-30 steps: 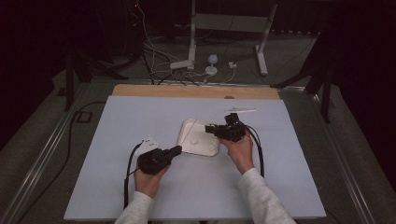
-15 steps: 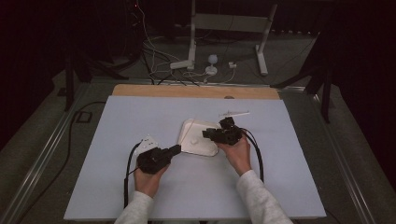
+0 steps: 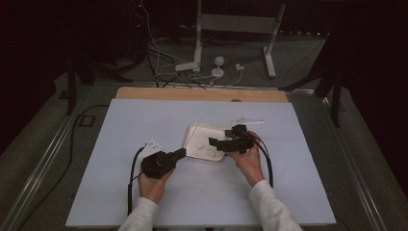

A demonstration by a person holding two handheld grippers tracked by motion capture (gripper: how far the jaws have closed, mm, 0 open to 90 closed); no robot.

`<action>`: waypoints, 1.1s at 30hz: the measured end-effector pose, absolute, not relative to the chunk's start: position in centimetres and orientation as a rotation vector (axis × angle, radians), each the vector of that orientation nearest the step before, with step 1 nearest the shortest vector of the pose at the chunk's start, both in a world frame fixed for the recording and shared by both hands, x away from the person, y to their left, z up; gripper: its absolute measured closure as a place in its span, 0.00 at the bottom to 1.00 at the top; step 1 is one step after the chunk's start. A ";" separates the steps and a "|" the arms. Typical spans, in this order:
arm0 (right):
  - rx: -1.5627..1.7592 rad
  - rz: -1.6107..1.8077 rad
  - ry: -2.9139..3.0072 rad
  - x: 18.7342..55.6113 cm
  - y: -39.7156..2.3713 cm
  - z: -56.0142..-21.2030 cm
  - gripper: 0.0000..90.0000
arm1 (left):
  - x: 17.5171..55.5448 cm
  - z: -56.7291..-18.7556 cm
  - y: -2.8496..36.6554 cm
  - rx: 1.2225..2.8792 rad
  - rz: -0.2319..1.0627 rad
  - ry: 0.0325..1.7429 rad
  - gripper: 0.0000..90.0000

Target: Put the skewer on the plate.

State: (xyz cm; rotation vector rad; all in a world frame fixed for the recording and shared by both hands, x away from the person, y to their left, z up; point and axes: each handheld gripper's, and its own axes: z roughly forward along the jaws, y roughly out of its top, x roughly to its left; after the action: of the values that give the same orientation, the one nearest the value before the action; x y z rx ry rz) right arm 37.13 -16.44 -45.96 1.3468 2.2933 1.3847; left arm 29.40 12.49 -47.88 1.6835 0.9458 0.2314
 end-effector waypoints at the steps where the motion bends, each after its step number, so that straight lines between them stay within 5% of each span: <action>1: 1.340 1.393 2.294 36.9 -16.6 -46.0 0.16 | 29.4 -47.9 12.5 1.681 0.231 0.950 1.00; 33: 1.214 1.519 2.196 29.3 -25.9 -45.2 0.06 | 34.1 -47.8 8.2 1.671 0.235 1.049 0.99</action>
State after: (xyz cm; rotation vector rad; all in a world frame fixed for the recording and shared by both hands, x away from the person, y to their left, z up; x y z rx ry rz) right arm 29.30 -25.86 -45.20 1.2142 2.1962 1.5193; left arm 34.13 8.16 -47.77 1.6707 1.0493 0.2348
